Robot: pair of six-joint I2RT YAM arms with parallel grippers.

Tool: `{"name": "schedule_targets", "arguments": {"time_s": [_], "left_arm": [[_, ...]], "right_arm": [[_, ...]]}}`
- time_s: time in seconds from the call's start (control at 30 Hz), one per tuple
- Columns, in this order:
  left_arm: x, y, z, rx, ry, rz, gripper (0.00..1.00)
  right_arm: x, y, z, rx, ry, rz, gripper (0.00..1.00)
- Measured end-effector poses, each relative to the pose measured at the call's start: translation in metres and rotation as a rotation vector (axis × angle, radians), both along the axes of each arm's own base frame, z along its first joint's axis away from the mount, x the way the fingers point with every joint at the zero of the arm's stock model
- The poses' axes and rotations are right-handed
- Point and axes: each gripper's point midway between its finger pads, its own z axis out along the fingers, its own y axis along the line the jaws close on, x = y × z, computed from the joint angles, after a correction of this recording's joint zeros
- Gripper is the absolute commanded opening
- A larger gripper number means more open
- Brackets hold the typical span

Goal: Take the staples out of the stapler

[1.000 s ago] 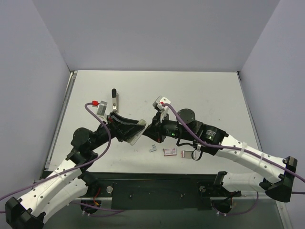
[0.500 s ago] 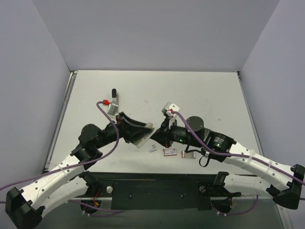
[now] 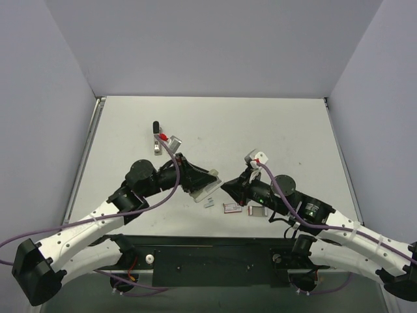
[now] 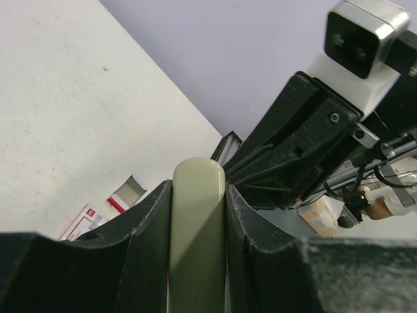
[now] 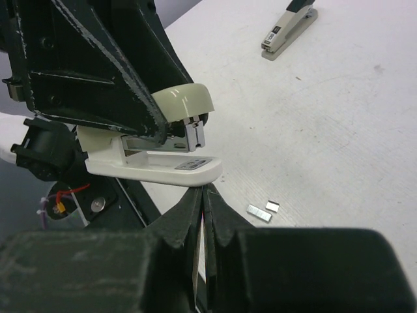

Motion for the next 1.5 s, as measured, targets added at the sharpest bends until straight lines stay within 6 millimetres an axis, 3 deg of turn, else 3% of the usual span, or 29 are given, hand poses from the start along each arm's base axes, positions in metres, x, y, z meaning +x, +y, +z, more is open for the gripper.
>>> {"name": "schedule_targets", "arguments": {"time_s": [0.17,0.33,0.53,0.77,1.17,1.37,1.5], "left_arm": [[0.024,-0.006,-0.025,0.1,0.057,0.086,0.0],[0.062,-0.001,-0.058,0.243,0.089,0.249,0.0],[0.116,0.021,-0.081,0.347,0.096,0.458,0.0],[0.181,0.055,-0.111,0.47,0.118,0.658,0.0],[0.285,0.112,-0.167,0.645,0.193,0.876,0.0],[0.317,0.127,-0.201,0.718,0.251,0.901,0.0],[0.339,0.128,-0.214,0.756,0.268,0.913,0.0]], "right_arm": [[0.009,-0.008,-0.019,0.005,0.003,-0.074,0.0],[0.021,-0.02,-0.045,-0.046,0.05,-0.184,0.0],[0.03,-0.033,-0.068,-0.114,0.099,-0.281,0.0],[0.024,-0.038,-0.094,-0.123,0.168,-0.301,0.0],[0.014,-0.034,-0.11,-0.122,0.232,-0.274,0.0],[0.012,-0.035,-0.112,-0.124,0.236,-0.269,0.0],[0.011,-0.037,-0.116,-0.131,0.241,-0.266,0.0]]}}
